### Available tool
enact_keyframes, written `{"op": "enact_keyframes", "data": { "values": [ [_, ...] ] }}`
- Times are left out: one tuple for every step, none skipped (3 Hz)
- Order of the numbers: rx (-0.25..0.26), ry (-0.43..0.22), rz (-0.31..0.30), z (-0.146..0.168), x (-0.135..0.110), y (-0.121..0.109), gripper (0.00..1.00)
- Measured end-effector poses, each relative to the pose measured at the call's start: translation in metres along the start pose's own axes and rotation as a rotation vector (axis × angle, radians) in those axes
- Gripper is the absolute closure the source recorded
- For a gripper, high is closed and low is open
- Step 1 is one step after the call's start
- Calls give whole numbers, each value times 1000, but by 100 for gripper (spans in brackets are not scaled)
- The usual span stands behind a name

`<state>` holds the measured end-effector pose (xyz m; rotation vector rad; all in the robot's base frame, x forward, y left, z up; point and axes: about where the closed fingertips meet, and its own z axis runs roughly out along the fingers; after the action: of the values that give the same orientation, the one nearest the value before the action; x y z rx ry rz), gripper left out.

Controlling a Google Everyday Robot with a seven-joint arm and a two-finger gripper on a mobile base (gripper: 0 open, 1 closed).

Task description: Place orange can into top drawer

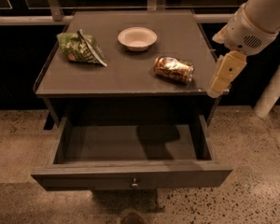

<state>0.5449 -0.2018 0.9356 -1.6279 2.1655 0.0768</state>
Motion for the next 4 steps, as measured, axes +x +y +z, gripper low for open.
{"op": "enact_keyframes", "data": {
  "values": [
    [-32, -31, -2, 29, -18, -21, 0],
    [-102, -49, -18, 59, -29, -28, 0],
    [-106, -49, -17, 62, -29, -28, 0],
    [-76, -83, 28, 62, -22, -28, 0]
  ]
}}
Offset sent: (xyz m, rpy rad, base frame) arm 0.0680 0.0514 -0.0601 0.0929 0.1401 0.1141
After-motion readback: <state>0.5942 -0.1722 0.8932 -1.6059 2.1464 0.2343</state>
